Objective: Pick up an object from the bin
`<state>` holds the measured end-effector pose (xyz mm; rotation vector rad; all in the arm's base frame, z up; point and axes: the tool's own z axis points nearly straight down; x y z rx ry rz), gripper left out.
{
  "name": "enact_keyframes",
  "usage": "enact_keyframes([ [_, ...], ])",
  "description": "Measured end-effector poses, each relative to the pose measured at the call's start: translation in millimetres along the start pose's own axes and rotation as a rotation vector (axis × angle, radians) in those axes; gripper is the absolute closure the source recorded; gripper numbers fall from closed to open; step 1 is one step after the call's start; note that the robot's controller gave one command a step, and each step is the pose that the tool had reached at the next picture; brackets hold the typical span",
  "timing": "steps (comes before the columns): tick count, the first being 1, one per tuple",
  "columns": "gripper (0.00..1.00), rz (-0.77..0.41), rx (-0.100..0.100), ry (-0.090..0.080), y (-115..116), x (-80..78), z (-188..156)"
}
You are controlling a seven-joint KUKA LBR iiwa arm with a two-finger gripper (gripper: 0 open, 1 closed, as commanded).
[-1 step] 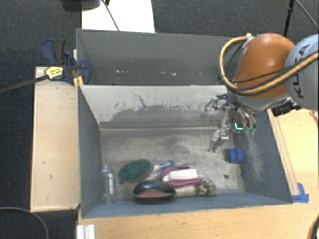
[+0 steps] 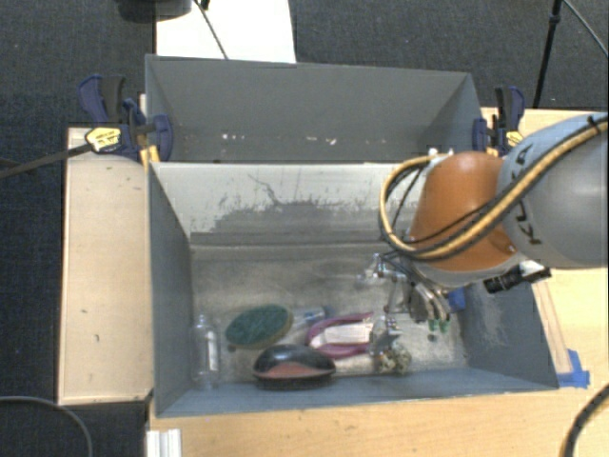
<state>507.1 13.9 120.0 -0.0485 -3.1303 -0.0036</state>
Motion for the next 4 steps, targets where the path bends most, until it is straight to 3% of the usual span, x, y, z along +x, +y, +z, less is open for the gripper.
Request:
enact_keyframes([
  [1, 0.0, -0.11, 0.002, -0.021, 29.5, 8.9, 48.3],
  [2, 1.0, -0.108, 0.002, -0.028, 29.0, 6.5, 45.3],
  [3, 1.0, -0.137, 0.003, -0.02, 9.0, 5.6, -74.3],
  [4, 1.0, -0.415, 0.005, -0.015, -3.1, 17.5, -113.3],
])
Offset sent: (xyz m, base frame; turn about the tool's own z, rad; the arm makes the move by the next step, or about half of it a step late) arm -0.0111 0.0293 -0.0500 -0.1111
